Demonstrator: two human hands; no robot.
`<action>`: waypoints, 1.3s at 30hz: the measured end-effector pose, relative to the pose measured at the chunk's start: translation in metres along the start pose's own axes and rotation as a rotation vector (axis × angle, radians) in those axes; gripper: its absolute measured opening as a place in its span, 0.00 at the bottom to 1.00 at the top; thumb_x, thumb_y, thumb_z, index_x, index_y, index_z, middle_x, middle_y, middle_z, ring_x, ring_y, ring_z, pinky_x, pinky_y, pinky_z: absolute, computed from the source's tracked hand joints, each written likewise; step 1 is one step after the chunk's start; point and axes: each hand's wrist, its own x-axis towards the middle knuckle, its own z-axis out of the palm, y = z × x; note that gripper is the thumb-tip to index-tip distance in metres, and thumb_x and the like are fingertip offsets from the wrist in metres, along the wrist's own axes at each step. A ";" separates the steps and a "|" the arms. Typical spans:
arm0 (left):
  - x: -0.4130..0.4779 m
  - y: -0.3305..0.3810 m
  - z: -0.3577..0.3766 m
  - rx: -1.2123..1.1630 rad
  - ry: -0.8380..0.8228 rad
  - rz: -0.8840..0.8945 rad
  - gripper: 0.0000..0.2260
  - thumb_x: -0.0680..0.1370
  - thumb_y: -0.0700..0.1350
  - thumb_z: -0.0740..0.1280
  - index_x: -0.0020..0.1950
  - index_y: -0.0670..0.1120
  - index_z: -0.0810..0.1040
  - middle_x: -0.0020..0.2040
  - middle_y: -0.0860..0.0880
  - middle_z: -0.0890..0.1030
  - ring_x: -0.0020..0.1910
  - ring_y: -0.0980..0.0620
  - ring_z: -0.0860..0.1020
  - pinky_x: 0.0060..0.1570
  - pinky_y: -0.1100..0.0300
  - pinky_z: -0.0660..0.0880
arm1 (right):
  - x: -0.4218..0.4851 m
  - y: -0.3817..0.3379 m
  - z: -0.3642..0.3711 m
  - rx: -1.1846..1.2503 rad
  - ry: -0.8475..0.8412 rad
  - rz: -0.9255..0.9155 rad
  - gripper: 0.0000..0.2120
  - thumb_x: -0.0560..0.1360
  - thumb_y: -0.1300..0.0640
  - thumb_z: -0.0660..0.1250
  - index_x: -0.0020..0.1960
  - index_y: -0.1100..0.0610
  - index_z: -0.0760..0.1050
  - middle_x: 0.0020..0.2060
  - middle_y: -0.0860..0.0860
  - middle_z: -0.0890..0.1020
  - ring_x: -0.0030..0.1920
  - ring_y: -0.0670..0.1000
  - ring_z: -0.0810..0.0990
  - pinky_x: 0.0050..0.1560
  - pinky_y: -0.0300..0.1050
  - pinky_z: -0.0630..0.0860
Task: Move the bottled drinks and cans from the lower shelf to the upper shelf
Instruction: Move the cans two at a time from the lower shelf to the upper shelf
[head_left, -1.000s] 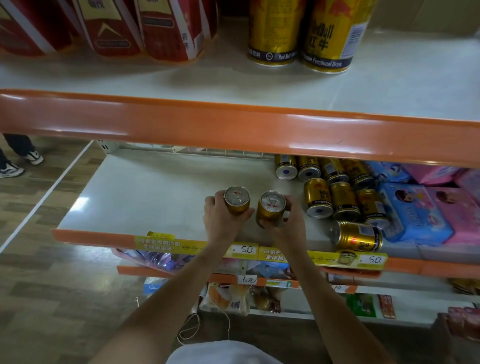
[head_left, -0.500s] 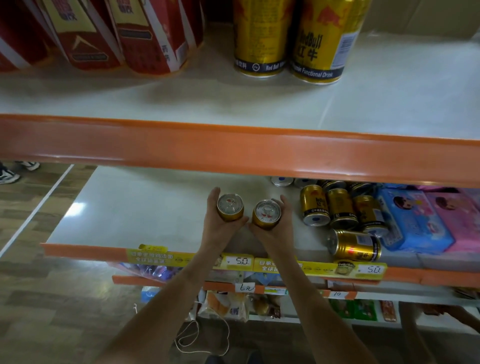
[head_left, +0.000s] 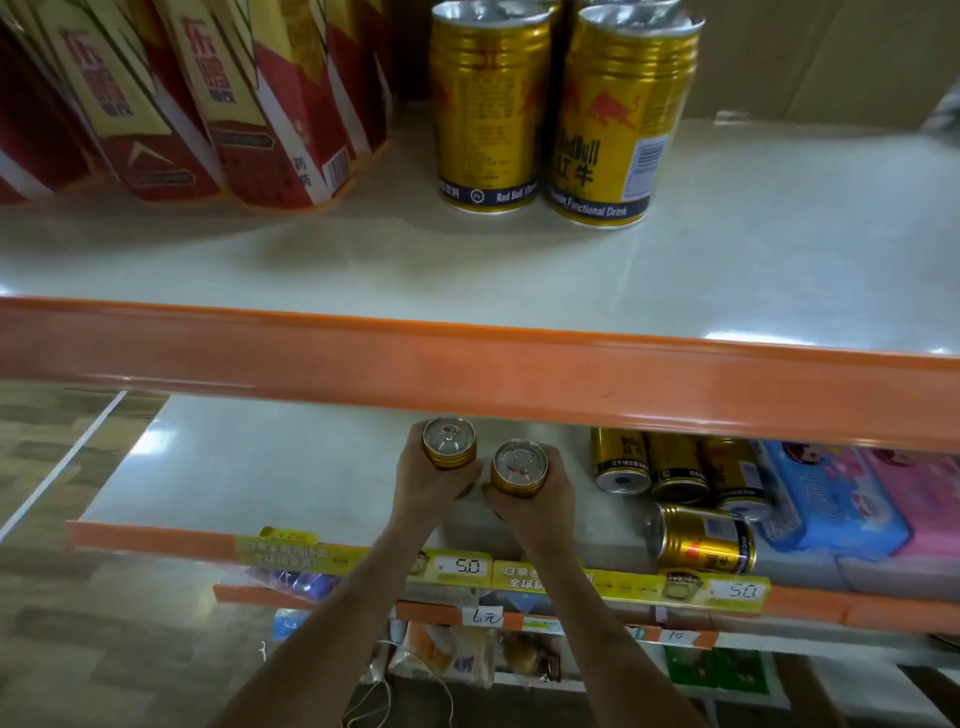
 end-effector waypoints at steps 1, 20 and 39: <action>-0.002 0.002 0.001 -0.011 0.010 -0.009 0.24 0.64 0.30 0.77 0.55 0.43 0.73 0.42 0.47 0.80 0.34 0.61 0.79 0.32 0.68 0.76 | -0.001 -0.001 -0.002 -0.001 0.005 0.005 0.27 0.58 0.59 0.81 0.53 0.51 0.75 0.42 0.44 0.82 0.42 0.42 0.81 0.38 0.36 0.76; -0.077 0.043 -0.035 -0.041 0.068 0.106 0.27 0.66 0.35 0.78 0.58 0.50 0.71 0.48 0.55 0.80 0.47 0.58 0.79 0.46 0.63 0.76 | -0.063 -0.051 -0.046 0.060 -0.032 -0.063 0.23 0.63 0.64 0.81 0.51 0.55 0.74 0.37 0.43 0.79 0.31 0.29 0.76 0.30 0.24 0.69; -0.192 0.055 -0.127 -0.030 0.019 0.223 0.27 0.64 0.35 0.79 0.56 0.49 0.72 0.46 0.57 0.78 0.45 0.56 0.78 0.41 0.68 0.71 | -0.214 -0.103 -0.048 0.031 0.000 -0.096 0.23 0.57 0.53 0.80 0.48 0.48 0.74 0.38 0.42 0.82 0.40 0.43 0.81 0.39 0.40 0.77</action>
